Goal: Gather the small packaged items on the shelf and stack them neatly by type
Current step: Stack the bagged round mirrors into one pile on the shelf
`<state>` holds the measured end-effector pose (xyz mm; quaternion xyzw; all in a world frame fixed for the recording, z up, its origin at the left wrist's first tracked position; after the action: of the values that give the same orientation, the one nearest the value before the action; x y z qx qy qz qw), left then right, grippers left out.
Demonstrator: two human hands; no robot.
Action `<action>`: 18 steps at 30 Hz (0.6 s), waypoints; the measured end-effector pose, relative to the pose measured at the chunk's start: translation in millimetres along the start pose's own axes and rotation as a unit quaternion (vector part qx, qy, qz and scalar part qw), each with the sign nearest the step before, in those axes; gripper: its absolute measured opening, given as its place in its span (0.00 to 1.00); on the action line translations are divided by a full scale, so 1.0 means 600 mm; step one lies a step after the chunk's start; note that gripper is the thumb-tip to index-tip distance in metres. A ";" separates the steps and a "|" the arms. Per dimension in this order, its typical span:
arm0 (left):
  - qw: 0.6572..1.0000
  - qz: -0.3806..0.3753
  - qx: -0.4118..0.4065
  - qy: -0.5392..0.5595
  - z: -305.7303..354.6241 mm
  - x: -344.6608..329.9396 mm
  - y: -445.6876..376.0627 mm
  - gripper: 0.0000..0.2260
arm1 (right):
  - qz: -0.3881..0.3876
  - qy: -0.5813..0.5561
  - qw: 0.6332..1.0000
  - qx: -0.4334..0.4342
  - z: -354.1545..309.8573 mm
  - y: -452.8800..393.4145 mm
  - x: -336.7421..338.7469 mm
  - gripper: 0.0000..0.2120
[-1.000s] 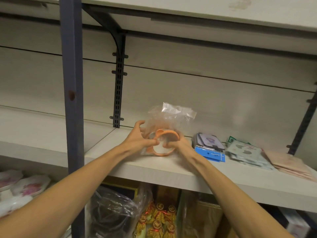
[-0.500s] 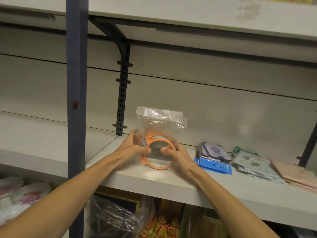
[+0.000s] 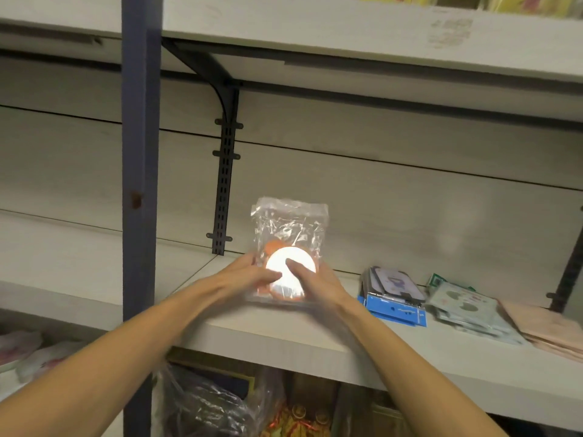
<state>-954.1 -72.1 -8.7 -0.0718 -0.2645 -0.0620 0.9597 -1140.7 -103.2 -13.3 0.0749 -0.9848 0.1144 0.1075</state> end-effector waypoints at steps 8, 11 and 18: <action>0.988 0.076 0.105 -0.085 0.005 -0.006 -0.022 0.39 | -0.016 -0.047 0.988 -0.150 -0.030 0.016 0.034 0.33; 0.990 0.109 0.076 -0.051 -0.015 -0.005 -0.011 0.44 | -0.016 -0.037 0.993 -0.113 -0.003 0.032 0.041 0.38; 0.998 0.031 0.000 -0.061 -0.035 -0.024 0.013 0.60 | 0.001 -0.035 0.999 -0.010 0.028 0.057 0.030 0.46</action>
<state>-954.5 -67.1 -34.6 -0.0834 -0.3197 -0.0273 0.9434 -1167.4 -76.5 -32.5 0.0770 -0.9891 0.1018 0.0734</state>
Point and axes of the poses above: each hand's wrist, its own y-axis away from the middle knuckle, its own x-axis out of the back of the hand, z = x × y, the point moved 2 cm from there along -y, towards the middle knuckle, and after that the axes turned 14 degrees about -y, right-handed, at the moved point
